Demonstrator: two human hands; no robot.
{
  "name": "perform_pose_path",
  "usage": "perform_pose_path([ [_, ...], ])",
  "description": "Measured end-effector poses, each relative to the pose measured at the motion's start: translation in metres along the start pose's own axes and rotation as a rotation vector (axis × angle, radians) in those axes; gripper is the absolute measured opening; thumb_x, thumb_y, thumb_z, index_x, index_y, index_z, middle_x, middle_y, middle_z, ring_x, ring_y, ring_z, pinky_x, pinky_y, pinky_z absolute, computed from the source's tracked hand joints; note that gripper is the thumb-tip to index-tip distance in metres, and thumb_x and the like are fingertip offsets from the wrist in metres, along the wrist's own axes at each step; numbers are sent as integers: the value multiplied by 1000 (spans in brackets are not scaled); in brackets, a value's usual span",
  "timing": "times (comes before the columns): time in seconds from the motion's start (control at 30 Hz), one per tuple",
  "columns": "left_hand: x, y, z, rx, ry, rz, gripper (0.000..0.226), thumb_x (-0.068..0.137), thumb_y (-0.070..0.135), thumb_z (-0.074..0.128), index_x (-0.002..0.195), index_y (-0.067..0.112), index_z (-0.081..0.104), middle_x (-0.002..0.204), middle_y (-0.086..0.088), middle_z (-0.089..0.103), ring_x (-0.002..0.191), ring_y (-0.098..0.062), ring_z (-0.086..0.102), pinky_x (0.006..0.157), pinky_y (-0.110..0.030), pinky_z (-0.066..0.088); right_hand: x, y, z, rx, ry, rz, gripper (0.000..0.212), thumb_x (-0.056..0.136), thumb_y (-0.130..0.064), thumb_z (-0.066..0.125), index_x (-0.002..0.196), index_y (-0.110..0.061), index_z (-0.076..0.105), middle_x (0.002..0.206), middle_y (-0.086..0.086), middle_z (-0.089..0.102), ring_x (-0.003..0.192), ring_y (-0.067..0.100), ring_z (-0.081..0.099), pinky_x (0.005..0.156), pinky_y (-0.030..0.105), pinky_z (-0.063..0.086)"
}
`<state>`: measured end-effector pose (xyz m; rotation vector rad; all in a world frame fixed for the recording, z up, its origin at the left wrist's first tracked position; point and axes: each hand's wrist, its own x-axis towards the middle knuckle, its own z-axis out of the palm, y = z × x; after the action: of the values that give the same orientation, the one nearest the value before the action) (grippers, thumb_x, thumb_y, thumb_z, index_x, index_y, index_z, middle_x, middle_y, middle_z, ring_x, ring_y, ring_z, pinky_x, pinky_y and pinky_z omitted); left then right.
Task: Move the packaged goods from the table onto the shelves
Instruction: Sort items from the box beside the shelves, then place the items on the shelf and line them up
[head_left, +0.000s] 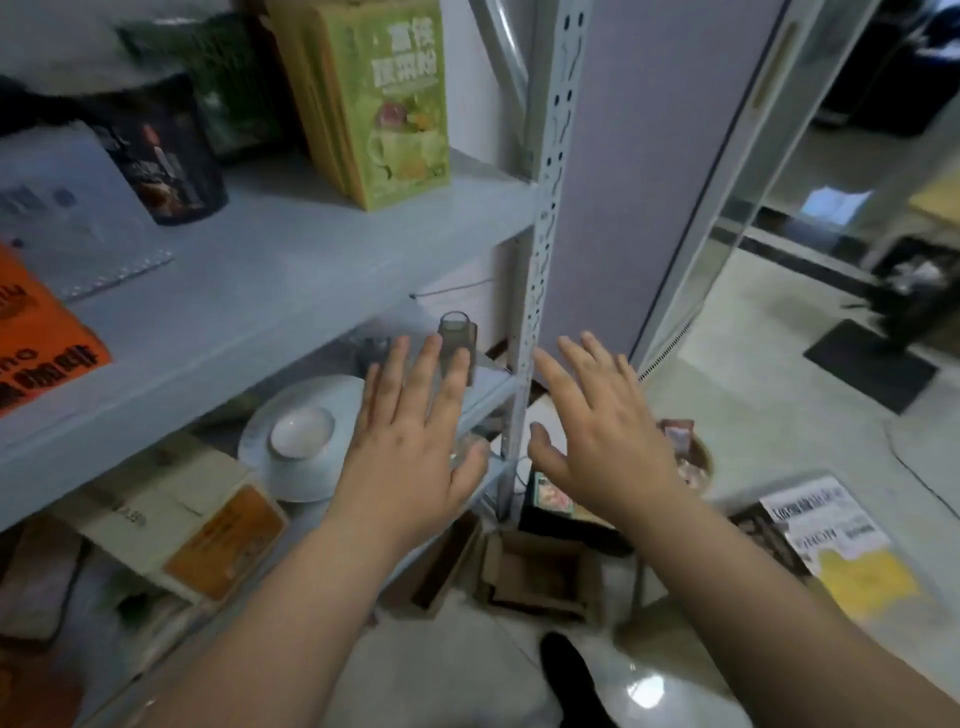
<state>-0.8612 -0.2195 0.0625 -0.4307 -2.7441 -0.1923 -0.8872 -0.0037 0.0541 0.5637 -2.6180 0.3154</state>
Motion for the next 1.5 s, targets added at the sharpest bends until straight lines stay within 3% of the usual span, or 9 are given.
perform_pose_path([
  [0.1,-17,42,24,-120,-56,112,76,94,51,42,156,9,32,161,-19,30,151,-42,20,118,-61,27,-65,10,-4,-73,-49,127,67,83,-30,68,144,-7,49,147,22,49,141,43,40,111,64,35],
  [0.37,-57,172,60,-309,-329,464,78,92,52,37,157,11,28,162,-16,30,151,-41,18,119,-62,22,-243,36,-53,-156,-133,524,61,83,-34,57,138,-7,56,141,20,55,138,41,45,106,62,39],
  [0.53,-88,257,64,-363,-405,697,77,92,51,37,156,9,32,160,-19,32,150,-42,20,120,-61,21,-341,36,-96,-195,-128,785,61,81,-33,53,137,-8,55,137,18,57,135,42,47,105,63,41],
  [0.67,-127,343,60,-413,-434,910,76,92,49,39,156,9,31,158,-19,35,150,-42,22,119,-60,26,-429,33,-140,-231,-72,979,61,80,-28,67,137,-8,56,135,18,58,134,43,48,105,63,42],
  [0.87,-207,482,35,-430,-489,1140,76,93,52,35,157,11,27,160,-16,32,151,-40,19,118,-60,27,-573,17,-213,-277,-22,1236,57,87,-33,58,139,-8,54,136,19,57,135,41,47,106,60,42],
  [1.0,-265,559,11,-429,-518,1297,76,94,52,34,157,11,28,160,-16,34,151,-40,20,120,-58,24,-655,1,-250,-313,52,1354,56,82,-33,56,131,-6,60,127,19,62,126,42,55,98,58,49],
  [1.07,-292,592,2,-435,-516,1385,74,95,51,34,156,9,32,157,-17,38,149,-42,24,118,-60,28,-687,-6,-268,-336,59,1411,57,80,-31,61,130,-5,61,127,20,62,125,42,56,96,57,50],
  [1.2,-343,649,-11,-481,-531,1563,70,95,46,38,153,5,38,152,-21,44,145,-45,31,113,-62,34,-748,-33,-297,-427,106,1565,59,81,-37,50,131,-7,60,127,18,63,125,40,56,96,55,50],
  [1.5,-445,746,-13,-468,-564,1974,71,95,49,37,151,5,42,147,-22,50,141,-46,38,111,-60,38,-848,-102,-319,-561,192,1976,58,83,-39,46,130,-7,61,124,18,64,122,41,58,95,58,51],
])
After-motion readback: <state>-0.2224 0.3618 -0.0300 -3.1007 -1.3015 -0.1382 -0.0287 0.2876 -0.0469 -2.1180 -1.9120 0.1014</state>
